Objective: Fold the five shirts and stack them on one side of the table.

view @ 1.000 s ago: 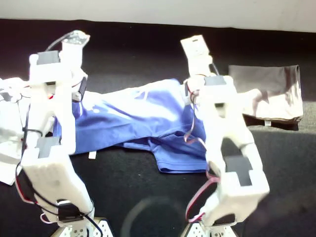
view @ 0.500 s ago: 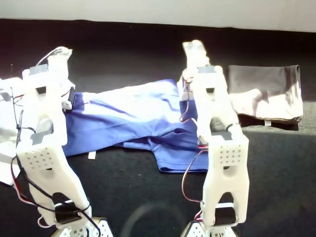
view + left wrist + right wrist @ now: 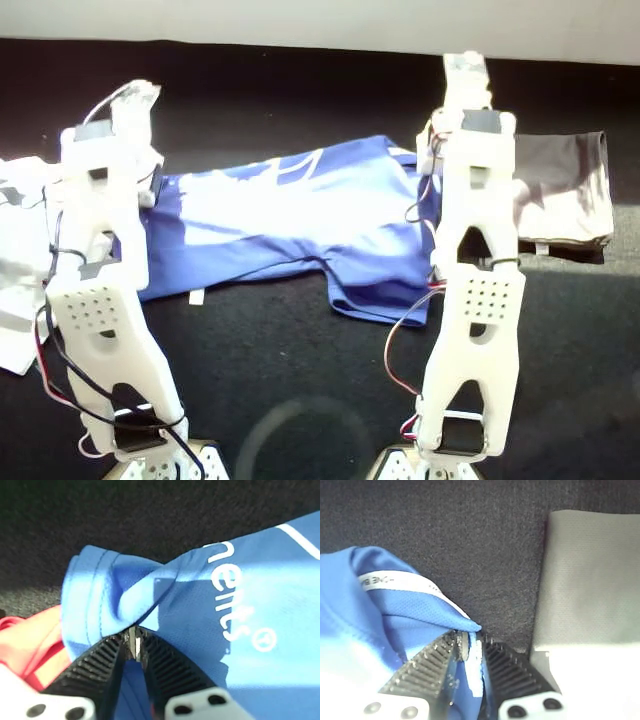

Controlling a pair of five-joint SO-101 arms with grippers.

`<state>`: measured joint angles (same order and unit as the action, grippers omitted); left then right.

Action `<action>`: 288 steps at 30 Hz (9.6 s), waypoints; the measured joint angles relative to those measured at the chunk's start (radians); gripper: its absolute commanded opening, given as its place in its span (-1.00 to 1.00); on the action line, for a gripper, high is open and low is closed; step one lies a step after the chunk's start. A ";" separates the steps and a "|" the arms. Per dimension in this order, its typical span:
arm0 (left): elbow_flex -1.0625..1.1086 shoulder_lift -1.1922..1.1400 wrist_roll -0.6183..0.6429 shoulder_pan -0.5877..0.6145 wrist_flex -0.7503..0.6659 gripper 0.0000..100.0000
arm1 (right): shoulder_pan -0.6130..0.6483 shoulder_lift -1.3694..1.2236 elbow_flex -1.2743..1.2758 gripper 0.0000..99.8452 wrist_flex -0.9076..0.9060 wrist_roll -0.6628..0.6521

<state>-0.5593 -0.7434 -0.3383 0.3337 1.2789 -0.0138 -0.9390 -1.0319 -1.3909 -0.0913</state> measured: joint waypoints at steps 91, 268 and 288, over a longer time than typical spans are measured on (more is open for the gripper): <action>-0.219 -0.233 0.009 -0.032 0.285 -0.98 | 0.262 -0.338 -0.577 -0.73 -0.324 -0.020; 0.049 0.227 0.129 0.074 0.183 -0.98 | 0.396 0.980 0.827 -1.00 -0.221 -0.238; -0.127 -0.166 0.241 -0.032 0.084 -0.98 | 0.178 0.373 0.829 -0.99 0.476 -0.238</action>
<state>-0.6866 -0.9091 -0.0974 0.3015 1.3633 0.1642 -0.5662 -0.2033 -0.9152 -0.3291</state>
